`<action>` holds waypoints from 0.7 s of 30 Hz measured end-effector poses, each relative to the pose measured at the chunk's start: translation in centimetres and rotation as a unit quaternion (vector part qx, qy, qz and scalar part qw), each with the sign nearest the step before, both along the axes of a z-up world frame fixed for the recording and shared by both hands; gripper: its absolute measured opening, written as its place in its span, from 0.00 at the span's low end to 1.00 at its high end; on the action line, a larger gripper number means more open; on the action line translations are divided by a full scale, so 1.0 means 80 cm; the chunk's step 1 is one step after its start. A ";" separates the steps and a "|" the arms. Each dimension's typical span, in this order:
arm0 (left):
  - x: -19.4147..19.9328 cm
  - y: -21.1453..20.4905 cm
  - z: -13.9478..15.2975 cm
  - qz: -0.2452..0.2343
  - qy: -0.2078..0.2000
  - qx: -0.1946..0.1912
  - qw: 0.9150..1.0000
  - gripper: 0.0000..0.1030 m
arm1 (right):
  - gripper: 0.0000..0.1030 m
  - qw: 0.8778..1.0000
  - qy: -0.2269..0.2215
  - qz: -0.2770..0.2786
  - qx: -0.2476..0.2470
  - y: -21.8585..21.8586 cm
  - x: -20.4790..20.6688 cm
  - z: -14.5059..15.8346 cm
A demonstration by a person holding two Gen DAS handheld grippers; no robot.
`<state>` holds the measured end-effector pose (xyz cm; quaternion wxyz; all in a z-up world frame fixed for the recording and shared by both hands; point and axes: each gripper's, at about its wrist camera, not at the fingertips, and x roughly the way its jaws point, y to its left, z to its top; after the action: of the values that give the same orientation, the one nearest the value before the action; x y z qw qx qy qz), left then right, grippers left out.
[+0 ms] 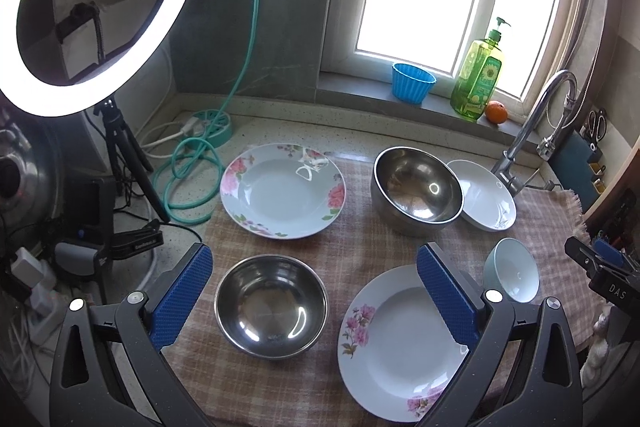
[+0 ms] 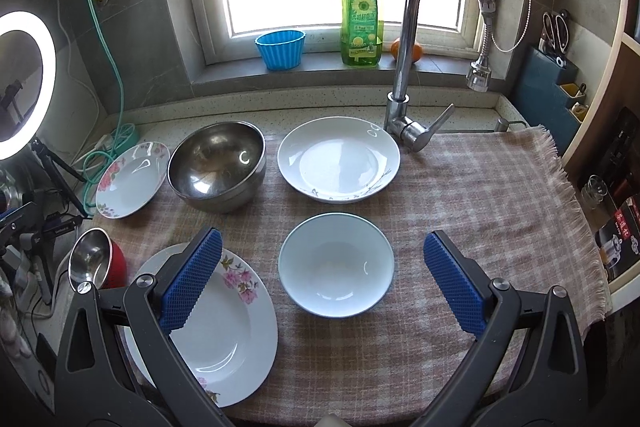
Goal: Organize plates and bowls
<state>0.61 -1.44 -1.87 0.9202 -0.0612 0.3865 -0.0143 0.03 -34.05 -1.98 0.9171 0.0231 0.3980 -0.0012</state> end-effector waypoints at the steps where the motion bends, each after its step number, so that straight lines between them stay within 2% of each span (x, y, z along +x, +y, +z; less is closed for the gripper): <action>1: -0.001 0.000 -0.003 -0.002 0.004 -0.001 1.000 0.97 | 1.00 1.000 0.005 0.002 0.001 -0.001 -0.001 -0.004; 3: -0.003 0.001 -0.011 -0.006 0.017 -0.004 1.000 0.88 | 0.98 1.000 0.016 0.007 0.006 -0.005 -0.005 -0.012; 7: -0.005 0.007 -0.031 -0.010 0.049 -0.029 0.998 0.77 | 0.88 0.998 0.059 0.019 0.028 -0.015 -0.010 -0.035; 9: -0.011 0.005 -0.040 -0.014 0.061 -0.024 0.998 0.69 | 0.84 0.996 0.079 0.019 0.046 -0.022 -0.015 -0.048; 11: -0.017 0.003 -0.050 -0.022 0.075 -0.024 0.997 0.65 | 0.79 0.992 0.102 0.024 0.064 -0.026 -0.021 -0.062; 13: -0.021 0.000 -0.060 -0.034 0.092 -0.028 0.995 0.55 | 0.71 0.989 0.126 0.035 0.073 -0.024 -0.025 -0.077; 16: -0.029 -0.005 -0.074 -0.046 0.120 -0.043 0.991 0.48 | 0.65 0.982 0.157 0.046 0.089 -0.019 -0.028 -0.097; 18: -0.033 -0.009 -0.085 -0.056 0.138 -0.049 0.988 0.40 | 0.63 0.978 0.171 0.048 0.105 -0.018 -0.028 -0.108; 21: -0.036 -0.012 -0.098 -0.064 0.160 -0.062 0.983 0.39 | 0.63 0.974 0.185 0.049 0.118 -0.016 -0.025 -0.120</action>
<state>-2.28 -2.38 -9.71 0.8383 -0.0942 0.5299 -0.0872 -1.96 -35.35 -11.62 0.8173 0.1105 0.5588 0.0867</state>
